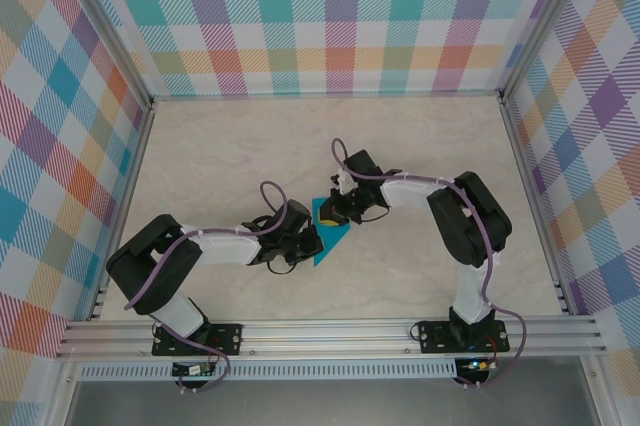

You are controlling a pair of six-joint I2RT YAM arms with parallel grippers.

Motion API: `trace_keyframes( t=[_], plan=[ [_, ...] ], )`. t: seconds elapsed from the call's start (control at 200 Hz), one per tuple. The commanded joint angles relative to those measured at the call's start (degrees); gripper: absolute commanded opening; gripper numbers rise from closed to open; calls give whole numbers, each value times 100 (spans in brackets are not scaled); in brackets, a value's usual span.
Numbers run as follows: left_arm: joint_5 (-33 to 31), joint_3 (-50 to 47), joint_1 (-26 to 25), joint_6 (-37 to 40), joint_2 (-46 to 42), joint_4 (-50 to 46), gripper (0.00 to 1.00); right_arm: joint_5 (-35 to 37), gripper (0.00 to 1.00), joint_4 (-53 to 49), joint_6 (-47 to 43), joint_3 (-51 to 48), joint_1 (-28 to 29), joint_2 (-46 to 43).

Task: Fold a paper plane with a square sheet of paper (pick it up from the middle)
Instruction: Fourth fold the wing at the center of the table.

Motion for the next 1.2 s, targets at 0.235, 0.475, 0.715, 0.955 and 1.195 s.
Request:
trace_keyframes(
  t=[0.235, 0.475, 0.715, 0.955, 1.195],
  plan=[
    [-43, -325, -110, 163, 345, -1017, 3, 774, 6, -193, -247, 189, -169, 596],
    [-75, -492, -107, 158, 408, -998, 2, 1022, 8, -235, -313, 455, -555, 769],
    [-85, -533, -112, 158, 408, -1013, 2, 1242, 9, -147, -434, 746, -941, 962],
    [-94, -562, -111, 193, 372, -1037, 2, 1244, 11, -3, -552, 918, -1264, 1041],
    [-74, -562, -114, 236, 320, -1096, 2, 1084, 14, -121, -625, 1077, -1371, 781]
  ],
)
